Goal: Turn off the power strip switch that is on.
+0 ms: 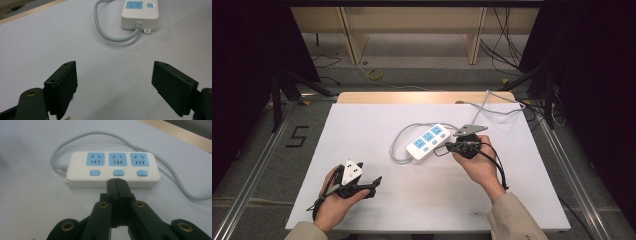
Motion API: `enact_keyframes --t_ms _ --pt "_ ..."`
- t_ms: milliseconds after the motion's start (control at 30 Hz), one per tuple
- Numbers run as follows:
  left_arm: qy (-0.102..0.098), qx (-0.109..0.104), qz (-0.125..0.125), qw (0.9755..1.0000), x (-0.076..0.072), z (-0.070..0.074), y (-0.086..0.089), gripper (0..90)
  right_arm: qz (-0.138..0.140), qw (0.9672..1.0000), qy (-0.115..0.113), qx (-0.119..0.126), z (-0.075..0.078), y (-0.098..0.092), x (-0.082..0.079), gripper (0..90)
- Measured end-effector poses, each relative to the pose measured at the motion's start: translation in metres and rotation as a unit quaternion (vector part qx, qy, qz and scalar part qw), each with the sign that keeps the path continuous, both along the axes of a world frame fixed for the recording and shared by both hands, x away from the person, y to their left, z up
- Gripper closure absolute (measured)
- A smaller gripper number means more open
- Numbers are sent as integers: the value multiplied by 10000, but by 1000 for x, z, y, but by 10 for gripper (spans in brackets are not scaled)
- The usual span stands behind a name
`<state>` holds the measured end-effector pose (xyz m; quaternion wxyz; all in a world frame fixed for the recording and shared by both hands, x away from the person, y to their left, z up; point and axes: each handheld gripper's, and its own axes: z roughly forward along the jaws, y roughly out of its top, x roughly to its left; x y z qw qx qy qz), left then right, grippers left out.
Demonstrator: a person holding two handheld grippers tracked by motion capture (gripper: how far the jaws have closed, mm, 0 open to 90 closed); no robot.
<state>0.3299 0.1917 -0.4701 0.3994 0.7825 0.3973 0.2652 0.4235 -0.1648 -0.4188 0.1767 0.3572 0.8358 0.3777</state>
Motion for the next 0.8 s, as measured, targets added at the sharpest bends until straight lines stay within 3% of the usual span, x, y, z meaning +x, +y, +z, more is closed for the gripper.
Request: enact_keyframes --t_ms 800 --pt "6 -11 -10 10000 0 0 -1 208 121 9995 169 -258 8 19 23 900"
